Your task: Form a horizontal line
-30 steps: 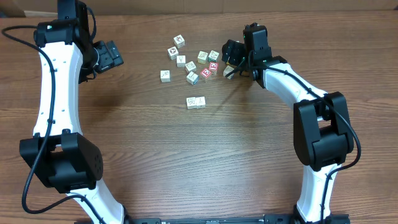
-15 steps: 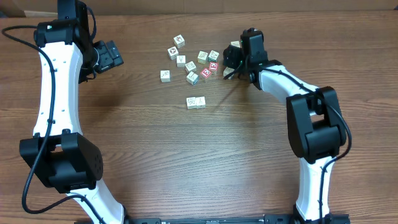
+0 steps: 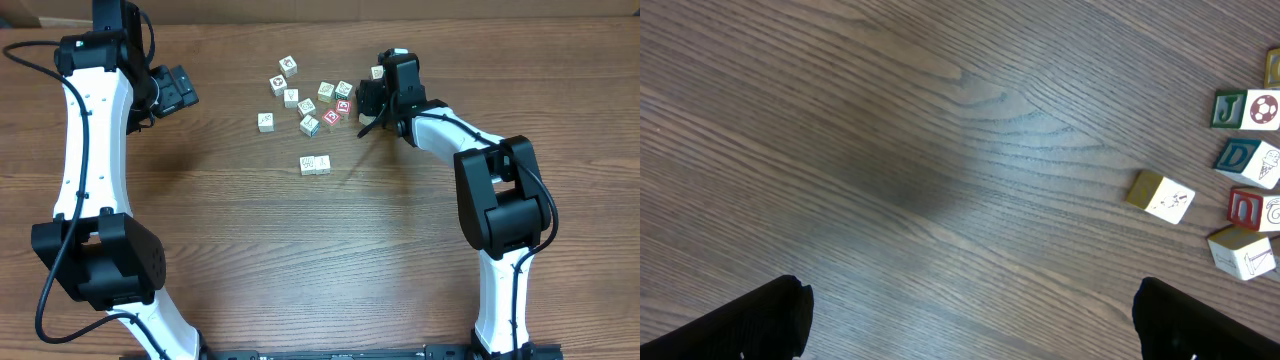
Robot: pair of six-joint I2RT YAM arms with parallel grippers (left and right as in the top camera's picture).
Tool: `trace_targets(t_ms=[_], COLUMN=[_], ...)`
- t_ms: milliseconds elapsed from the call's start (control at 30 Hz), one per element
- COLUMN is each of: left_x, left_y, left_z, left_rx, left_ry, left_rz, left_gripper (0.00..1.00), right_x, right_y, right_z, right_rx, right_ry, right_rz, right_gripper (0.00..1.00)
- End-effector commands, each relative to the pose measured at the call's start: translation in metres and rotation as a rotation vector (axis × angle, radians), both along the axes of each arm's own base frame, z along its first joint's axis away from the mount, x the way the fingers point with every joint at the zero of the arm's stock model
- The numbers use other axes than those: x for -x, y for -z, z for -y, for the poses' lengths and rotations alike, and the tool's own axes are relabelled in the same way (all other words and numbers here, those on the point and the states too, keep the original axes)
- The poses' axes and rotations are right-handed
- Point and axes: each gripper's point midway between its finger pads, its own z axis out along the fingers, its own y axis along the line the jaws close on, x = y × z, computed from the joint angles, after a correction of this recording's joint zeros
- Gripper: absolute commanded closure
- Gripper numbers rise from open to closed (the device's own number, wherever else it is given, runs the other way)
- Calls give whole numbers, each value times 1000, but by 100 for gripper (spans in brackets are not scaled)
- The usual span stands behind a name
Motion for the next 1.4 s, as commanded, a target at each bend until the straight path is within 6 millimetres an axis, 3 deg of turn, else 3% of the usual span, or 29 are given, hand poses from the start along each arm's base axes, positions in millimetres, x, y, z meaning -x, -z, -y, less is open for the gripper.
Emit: trace_targets(t_ms=[0, 100, 233, 433, 567, 700, 800, 1133, 1233, 1367], left_x=[-2, -2, -2, -2, -2, -2, -2, -2, -2, -2], left_y=[-4, -4, -4, -4, -4, -4, -4, -4, -4, -4], left_z=[5, 5, 5, 5, 5, 5, 5, 5, 5, 5], left_rx=[5, 5, 5, 5, 5, 5, 5, 5, 5, 5], left_ry=[4, 4, 4, 4, 4, 4, 4, 4, 4, 4], left_rz=[13, 13, 13, 13, 13, 13, 13, 13, 13, 13], left_gripper=[0, 0, 0, 0, 0, 0, 0, 0, 0, 0], right_x=[-5, -5, -4, -3, -6, -10, -10, -6, -6, -6], right_y=[-2, -2, -1, 0, -16, -38, -43, -38, -38, -36], right_z=[2, 3, 3, 3, 3, 7, 6, 7, 8, 8], right_rx=[83, 83, 83, 85, 78, 68, 65, 72, 72, 73], right_ry=[-40, -40, -41, -41, -38, -29, -30, -31, -29, -30], right_rz=[33, 33, 28, 22, 51, 87, 94, 71, 70, 67], right_gripper=[32, 35, 49, 51, 51, 57, 63, 63, 53, 51])
